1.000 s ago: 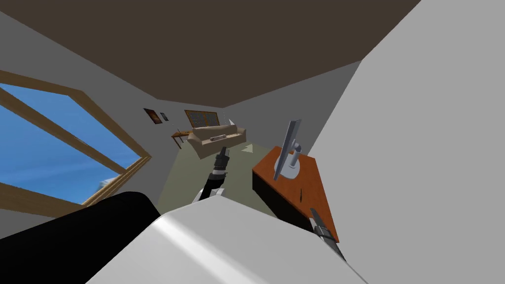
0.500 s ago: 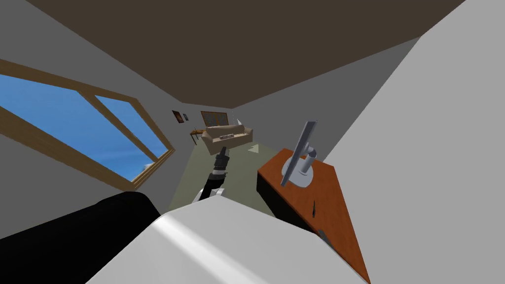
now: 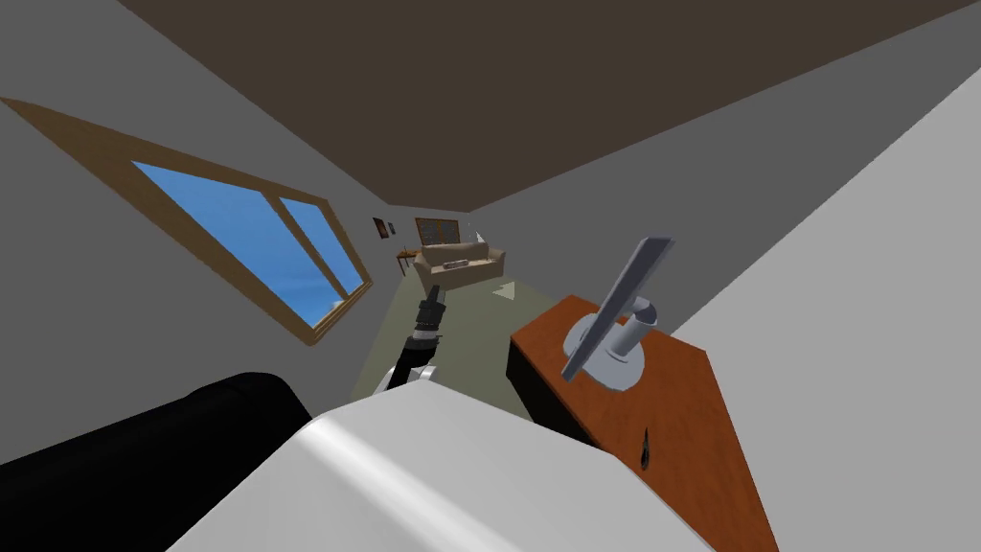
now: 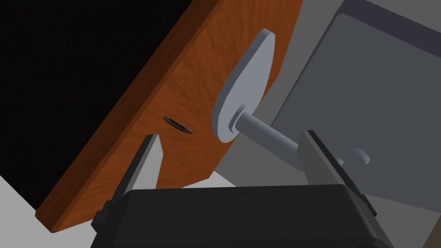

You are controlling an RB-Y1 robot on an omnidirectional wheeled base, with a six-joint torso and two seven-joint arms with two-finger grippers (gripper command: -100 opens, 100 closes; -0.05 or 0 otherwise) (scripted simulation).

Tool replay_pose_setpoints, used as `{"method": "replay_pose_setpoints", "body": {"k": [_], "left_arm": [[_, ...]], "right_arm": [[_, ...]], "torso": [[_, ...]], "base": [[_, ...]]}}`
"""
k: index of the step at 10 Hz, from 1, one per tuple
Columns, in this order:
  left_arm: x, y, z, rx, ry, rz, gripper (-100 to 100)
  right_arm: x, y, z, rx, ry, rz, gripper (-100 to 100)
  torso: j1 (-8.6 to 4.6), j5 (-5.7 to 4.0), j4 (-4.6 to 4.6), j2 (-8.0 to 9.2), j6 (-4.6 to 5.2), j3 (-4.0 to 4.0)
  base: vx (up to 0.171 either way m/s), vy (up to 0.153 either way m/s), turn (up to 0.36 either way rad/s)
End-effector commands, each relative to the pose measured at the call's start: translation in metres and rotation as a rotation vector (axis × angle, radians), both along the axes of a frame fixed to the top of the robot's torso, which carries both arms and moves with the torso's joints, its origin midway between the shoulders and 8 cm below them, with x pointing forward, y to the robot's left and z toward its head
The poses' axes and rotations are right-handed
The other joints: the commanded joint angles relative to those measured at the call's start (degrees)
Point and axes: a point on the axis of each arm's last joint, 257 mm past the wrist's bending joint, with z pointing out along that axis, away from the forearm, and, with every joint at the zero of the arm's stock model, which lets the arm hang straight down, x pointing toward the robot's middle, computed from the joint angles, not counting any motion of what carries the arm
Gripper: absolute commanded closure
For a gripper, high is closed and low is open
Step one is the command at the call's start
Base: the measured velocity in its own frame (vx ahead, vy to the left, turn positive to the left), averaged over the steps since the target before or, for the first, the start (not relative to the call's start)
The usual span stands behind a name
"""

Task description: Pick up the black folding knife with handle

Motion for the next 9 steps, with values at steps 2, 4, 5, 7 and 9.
{"method": "replay_pose_setpoints", "body": {"k": [2,4,5,7,9], "left_arm": [[0.0,0.0,0.0,0.0,0.0,0.0,0],[0.0,0.0,0.0,0.0,0.0,0.0,0],[0.0,0.0,0.0,0.0,0.0,0.0,0],[0.0,0.0,0.0,0.0,0.0,0.0,0],[0.0,0.0,0.0,0.0,0.0,0.0,0]], "right_arm": [[-0.024,-0.01,-0.017,-0.004,0.068,-0.019,-100],[-0.048,-0.019,-0.031,-0.014,0.132,-0.027,-100],[-0.053,-0.02,-0.034,-0.013,0.144,-0.032,-100],[-0.081,-0.03,-0.048,-0.022,0.217,-0.045,-100],[-0.102,-0.039,-0.058,-0.031,0.272,-0.052,-100]], "torso": [[-0.01,-0.01,0.0,0.02,0.03,0.0],[0.03,0.0,0.02,0.08,0.0,0.05],[0.01,-0.01,0.02,0.07,0.04,0.04],[0.0,0.0,0.03,0.09,-0.01,0.05],[0.01,-0.02,0.02,0.12,0.07,0.06]], "base": [[0.035,-0.004,0.123],[0.033,0.004,0.233],[0.015,-0.006,-0.005],[0.034,-0.007,0.239],[0.023,0.0,0.141]]}}
